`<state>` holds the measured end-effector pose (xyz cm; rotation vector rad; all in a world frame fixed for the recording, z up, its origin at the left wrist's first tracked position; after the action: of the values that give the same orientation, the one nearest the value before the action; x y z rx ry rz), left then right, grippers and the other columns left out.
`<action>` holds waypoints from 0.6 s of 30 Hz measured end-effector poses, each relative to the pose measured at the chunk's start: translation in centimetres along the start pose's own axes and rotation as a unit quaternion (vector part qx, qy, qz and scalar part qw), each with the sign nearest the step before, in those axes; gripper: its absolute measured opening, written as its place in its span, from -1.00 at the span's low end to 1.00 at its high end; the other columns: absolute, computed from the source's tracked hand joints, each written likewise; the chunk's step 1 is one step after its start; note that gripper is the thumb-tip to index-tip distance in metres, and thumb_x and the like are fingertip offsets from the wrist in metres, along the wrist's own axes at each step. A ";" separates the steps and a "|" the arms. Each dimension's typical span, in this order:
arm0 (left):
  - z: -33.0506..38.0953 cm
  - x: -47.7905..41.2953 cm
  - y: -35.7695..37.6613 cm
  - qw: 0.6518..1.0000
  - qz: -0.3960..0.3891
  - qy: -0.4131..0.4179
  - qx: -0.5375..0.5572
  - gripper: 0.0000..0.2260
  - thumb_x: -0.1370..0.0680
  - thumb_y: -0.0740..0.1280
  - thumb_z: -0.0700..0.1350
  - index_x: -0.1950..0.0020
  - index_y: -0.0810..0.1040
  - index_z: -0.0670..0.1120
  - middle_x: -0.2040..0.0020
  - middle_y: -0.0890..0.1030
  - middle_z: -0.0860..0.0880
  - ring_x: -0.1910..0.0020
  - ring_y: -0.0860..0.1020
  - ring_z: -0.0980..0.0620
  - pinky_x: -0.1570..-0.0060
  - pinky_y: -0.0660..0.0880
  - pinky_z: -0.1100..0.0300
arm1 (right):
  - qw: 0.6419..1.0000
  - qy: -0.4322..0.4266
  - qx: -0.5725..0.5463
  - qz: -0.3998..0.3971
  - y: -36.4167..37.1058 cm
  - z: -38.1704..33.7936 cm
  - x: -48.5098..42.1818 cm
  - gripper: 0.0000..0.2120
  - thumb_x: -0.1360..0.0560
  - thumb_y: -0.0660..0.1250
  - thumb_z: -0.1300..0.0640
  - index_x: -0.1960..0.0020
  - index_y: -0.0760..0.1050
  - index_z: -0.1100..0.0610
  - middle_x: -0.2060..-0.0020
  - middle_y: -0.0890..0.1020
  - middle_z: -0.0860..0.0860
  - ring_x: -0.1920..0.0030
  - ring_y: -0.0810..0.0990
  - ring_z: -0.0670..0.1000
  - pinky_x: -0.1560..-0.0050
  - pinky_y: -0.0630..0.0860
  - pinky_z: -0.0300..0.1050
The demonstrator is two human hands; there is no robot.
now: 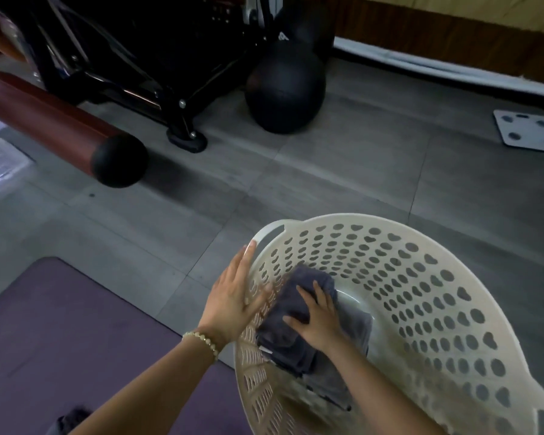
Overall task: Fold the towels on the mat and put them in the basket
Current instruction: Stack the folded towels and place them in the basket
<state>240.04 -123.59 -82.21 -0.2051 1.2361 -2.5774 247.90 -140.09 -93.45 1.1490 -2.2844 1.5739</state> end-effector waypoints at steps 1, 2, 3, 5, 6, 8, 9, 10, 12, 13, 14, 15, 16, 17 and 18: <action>-0.3 0.5 -0.6 1.000 0.000 0.001 -0.008 -0.36 -0.52 0.04 0.34 -0.47 -0.26 0.30 -0.54 0.06 0.11 -0.47 0.19 0.09 -0.41 0.26 0.00 | 0.999 -0.018 -0.036 0.017 -1.3 -0.8 0.9 -0.20 -0.44 0.20 -0.35 -0.54 0.01 -0.07 -0.55 -0.15 -0.04 -0.54 -0.16 0.08 -0.52 -0.07 0.01; -0.8 1.1 -1.3 1.000 0.005 -0.002 -0.012 -0.37 -0.51 0.01 0.35 -0.48 -0.22 0.29 -0.54 0.05 0.12 -0.48 0.16 0.10 -0.42 0.24 0.03 | 0.995 -0.039 -0.081 0.038 -2.7 -1.8 1.7 -0.21 -0.44 0.22 -0.33 -0.54 0.04 -0.04 -0.55 -0.07 -0.04 -0.54 -0.10 0.04 -0.51 -0.03 -0.04; -1.4 1.9 -2.2 1.000 0.013 -0.013 -0.009 -0.37 -0.50 -0.01 0.36 -0.50 -0.16 0.26 -0.54 0.06 0.11 -0.49 0.15 0.11 -0.42 0.22 0.07 | 0.988 -0.065 -0.124 0.066 -4.1 -3.1 2.6 -0.24 -0.46 0.27 -0.24 -0.53 0.07 0.00 -0.54 0.02 -0.04 -0.54 -0.03 -0.01 -0.50 0.02 -0.10; -3.5 4.1 -4.3 0.998 0.032 -0.062 0.002 -0.34 -0.48 -0.04 0.37 -0.53 -0.01 0.15 -0.53 0.13 0.10 -0.49 0.16 0.11 -0.41 0.20 0.12 | 0.969 -0.124 -0.174 0.125 -6.8 -6.6 4.2 -0.30 -0.49 0.34 -0.07 -0.52 0.11 0.04 -0.51 0.15 -0.08 -0.50 0.09 -0.11 -0.46 0.05 -0.27; -4.9 5.5 -5.4 0.995 0.043 -0.095 0.003 -0.31 -0.47 -0.06 0.39 -0.53 0.06 0.10 -0.51 0.18 0.09 -0.47 0.20 0.10 -0.40 0.22 0.12 | 0.960 -0.156 -0.181 0.145 -7.9 -8.9 4.9 -0.33 -0.50 0.34 -0.03 -0.51 0.13 0.05 -0.48 0.18 -0.12 -0.48 0.11 -0.15 -0.44 0.05 -0.34; -8.0 8.8 -7.7 0.986 0.060 -0.155 -0.011 -0.27 -0.44 -0.10 0.42 -0.50 0.18 0.04 -0.44 0.30 0.10 -0.38 0.33 0.07 -0.33 0.31 0.12 | 0.947 -0.216 -0.185 0.153 -8.7 -14.1 5.9 -0.37 -0.51 0.34 0.00 -0.49 0.16 0.04 -0.43 0.20 -0.17 -0.45 0.13 -0.20 -0.44 0.06 -0.35; -9.7 10.7 -8.7 0.981 0.065 -0.182 -0.020 -0.26 -0.43 -0.10 0.41 -0.48 0.23 0.02 -0.41 0.35 0.09 -0.33 0.38 0.05 -0.28 0.34 0.11 | 0.943 -0.240 -0.181 0.143 -8.3 -16.8 6.2 -0.38 -0.51 0.35 0.00 -0.49 0.18 0.03 -0.43 0.21 -0.15 -0.45 0.13 -0.19 -0.45 0.07 -0.31; -11.5 12.7 -9.7 0.976 0.070 -0.204 -0.030 -0.27 -0.44 -0.09 0.40 -0.46 0.27 -0.01 -0.37 0.39 0.07 -0.31 0.40 0.03 -0.25 0.35 0.11 | 0.942 -0.259 -0.169 0.129 -7.3 -19.4 6.3 -0.37 -0.51 0.36 0.01 -0.49 0.18 0.04 -0.44 0.22 -0.13 -0.46 0.15 -0.17 -0.44 0.07 -0.29; -15.5 17.1 -11.3 0.966 0.077 -0.244 -0.045 -0.31 -0.48 -0.03 0.36 -0.42 0.34 -0.07 -0.33 0.44 0.01 -0.31 0.41 -0.01 -0.24 0.37 0.09 | 0.946 -0.282 -0.131 0.088 -3.6 -24.0 6.2 -0.33 -0.49 0.38 0.01 -0.50 0.17 0.08 -0.46 0.24 -0.06 -0.47 0.17 -0.11 -0.41 0.04 -0.34; -17.6 19.4 -12.0 0.959 0.076 -0.268 -0.049 -0.38 -0.52 0.05 0.31 -0.41 0.35 -0.09 -0.32 0.45 -0.01 -0.32 0.41 -0.03 -0.25 0.37 0.08 | 0.951 -0.282 -0.115 0.056 -1.0 -25.8 6.2 -0.30 -0.49 0.39 -0.01 -0.51 0.15 0.09 -0.48 0.22 -0.03 -0.48 0.17 -0.08 -0.40 0.03 -0.37; -19.6 21.9 -12.4 0.951 0.074 -0.295 -0.049 -0.46 -0.57 0.12 0.23 -0.41 0.35 -0.09 -0.33 0.45 -0.02 -0.32 0.40 -0.03 -0.25 0.36 0.08 | 0.956 -0.275 -0.104 0.016 2.0 -27.2 6.3 -0.27 -0.48 0.39 -0.03 -0.52 0.12 0.09 -0.50 0.19 -0.01 -0.50 0.15 -0.07 -0.40 0.02 -0.36; -21.5 24.5 -12.7 0.943 0.074 -0.321 -0.046 -0.52 -0.59 0.15 0.15 -0.41 0.34 -0.09 -0.34 0.44 -0.03 -0.33 0.40 -0.04 -0.25 0.36 0.08 | 0.960 -0.261 -0.095 -0.024 5.2 -28.2 6.4 -0.24 -0.47 0.39 -0.06 -0.53 0.08 0.07 -0.52 0.16 -0.01 -0.51 0.12 -0.08 -0.42 0.02 -0.33; -23.5 27.0 -12.9 0.934 0.074 -0.348 -0.041 -0.54 -0.59 0.17 0.12 -0.42 0.34 -0.09 -0.34 0.44 -0.04 -0.33 0.39 -0.05 -0.25 0.36 0.07 | 0.964 -0.245 -0.089 -0.059 8.3 -29.1 6.7 -0.22 -0.47 0.38 -0.09 -0.54 0.05 0.05 -0.53 0.12 -0.02 -0.51 0.09 -0.09 -0.44 0.02 -0.29; -25.2 29.6 -13.0 0.922 0.077 -0.378 -0.030 -0.54 -0.59 0.17 0.11 -0.42 0.33 -0.09 -0.35 0.43 -0.04 -0.33 0.39 -0.06 -0.26 0.35 0.06 | 0.966 -0.228 -0.081 -0.089 11.4 -29.7 7.0 -0.21 -0.47 0.37 -0.13 -0.54 0.03 0.03 -0.53 0.10 -0.04 -0.52 0.07 -0.09 -0.46 0.03 -0.25; -26.8 32.0 -13.1 0.909 0.082 -0.408 -0.019 -0.54 -0.59 0.16 0.11 -0.42 0.32 -0.09 -0.36 0.42 -0.05 -0.34 0.38 -0.06 -0.27 0.34 0.05 | 0.967 -0.213 -0.075 -0.118 14.3 -30.2 7.4 -0.20 -0.46 0.35 -0.17 -0.54 0.02 0.01 -0.53 0.08 -0.06 -0.52 0.06 -0.10 -0.47 0.04 -0.21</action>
<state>200.58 -105.70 -88.48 -1.0148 0.9094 -1.9534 224.52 -115.94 -86.92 1.7777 -2.3410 1.1309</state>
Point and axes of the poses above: each hand's wrist, its own x-axis away from the middle knuckle, its own y-axis out of the palm, z = x × y, the point moved 5 cm from there along -x, towards the middle knuckle
